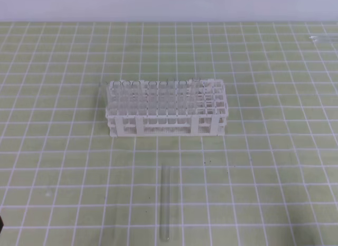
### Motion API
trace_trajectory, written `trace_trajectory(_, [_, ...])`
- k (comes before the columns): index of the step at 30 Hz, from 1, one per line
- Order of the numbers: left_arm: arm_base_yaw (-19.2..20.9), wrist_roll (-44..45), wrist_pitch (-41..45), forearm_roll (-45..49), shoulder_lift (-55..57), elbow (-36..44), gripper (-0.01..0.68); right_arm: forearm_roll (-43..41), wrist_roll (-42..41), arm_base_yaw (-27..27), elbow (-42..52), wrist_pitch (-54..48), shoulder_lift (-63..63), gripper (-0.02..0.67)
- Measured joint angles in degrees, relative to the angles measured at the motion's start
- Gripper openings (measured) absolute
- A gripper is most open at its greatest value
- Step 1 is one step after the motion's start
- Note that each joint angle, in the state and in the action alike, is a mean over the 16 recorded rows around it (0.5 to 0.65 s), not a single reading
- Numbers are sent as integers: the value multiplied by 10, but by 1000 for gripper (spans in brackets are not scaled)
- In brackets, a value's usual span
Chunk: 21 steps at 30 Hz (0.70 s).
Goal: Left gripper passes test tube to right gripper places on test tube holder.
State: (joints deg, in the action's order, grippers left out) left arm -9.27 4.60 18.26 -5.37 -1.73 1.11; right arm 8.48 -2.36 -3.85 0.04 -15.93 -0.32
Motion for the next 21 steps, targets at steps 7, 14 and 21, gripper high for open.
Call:
trace_trajectory(7, [0, 0, 1, 0, 3, -2, 2, 0, 0, 0, 0, 0, 0, -16])
trace_trajectory(14, [0, 0, 2, 0, 4, -2, 1, 0, 0, 0, 0, 0, 0, -16])
trace_trajectory(21, [0, 0, 2, 0, 5, -3, 1, 0, 0, 0, 0, 0, 1, -16])
